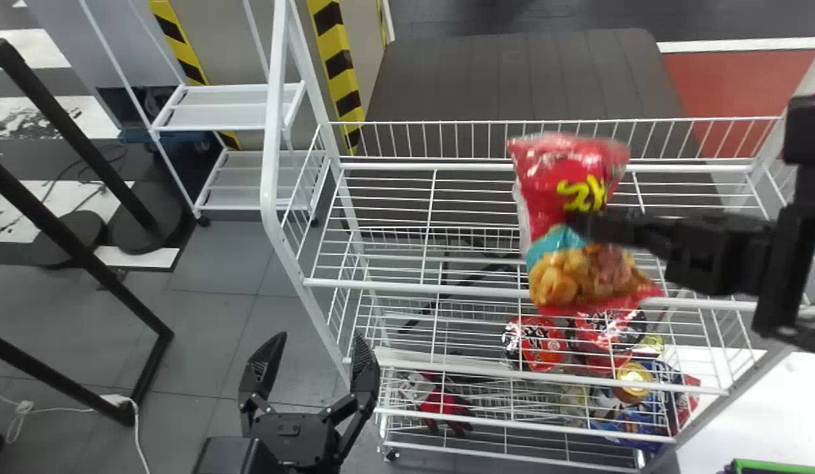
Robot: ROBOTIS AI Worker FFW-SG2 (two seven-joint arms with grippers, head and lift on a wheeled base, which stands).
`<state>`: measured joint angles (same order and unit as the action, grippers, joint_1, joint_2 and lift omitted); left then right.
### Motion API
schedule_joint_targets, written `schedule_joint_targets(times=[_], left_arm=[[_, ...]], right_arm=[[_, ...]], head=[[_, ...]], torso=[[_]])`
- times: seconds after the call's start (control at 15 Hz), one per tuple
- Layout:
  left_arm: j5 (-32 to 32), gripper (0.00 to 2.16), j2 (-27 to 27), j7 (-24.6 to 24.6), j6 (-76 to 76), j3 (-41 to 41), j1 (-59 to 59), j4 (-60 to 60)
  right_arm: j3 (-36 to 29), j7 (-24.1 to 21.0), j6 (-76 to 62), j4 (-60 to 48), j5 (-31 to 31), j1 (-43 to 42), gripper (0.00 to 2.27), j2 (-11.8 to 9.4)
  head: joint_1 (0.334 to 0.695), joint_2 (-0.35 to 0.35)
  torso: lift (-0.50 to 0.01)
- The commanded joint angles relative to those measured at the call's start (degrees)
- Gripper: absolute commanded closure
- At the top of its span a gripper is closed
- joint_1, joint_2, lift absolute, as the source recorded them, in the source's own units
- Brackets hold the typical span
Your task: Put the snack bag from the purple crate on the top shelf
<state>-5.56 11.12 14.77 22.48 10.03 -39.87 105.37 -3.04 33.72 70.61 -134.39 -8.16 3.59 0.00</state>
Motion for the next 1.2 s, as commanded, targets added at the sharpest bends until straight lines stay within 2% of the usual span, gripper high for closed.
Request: schedule_joint_targets(times=[0.0,0.47,1.13], left_arm=[[-0.15,0.12,-0.13,0.00,0.41,0.17,0.58,-0.87],[-0.41,0.12,-0.13,0.00,1.12,0.26,1.28,-2.28],[-1.12,0.12,0.57,0.00,2.87,-0.18,1.37,-3.16]], right_arm=[[2.95,-1.20,-15.27,1.76,-0.54,0.54,2.14,0.05],[12.18,-9.29,-58.16,24.35,-0.10,0.45,2.14,0.05],[28.00,-21.07,-82.07,55.99,-6.60,-14.31,2.14,0.05]], head=[[0.695,0.166],[0.695,0.204],[0.695,0.290]], torso=[[0.000],[0.000],[0.000]])
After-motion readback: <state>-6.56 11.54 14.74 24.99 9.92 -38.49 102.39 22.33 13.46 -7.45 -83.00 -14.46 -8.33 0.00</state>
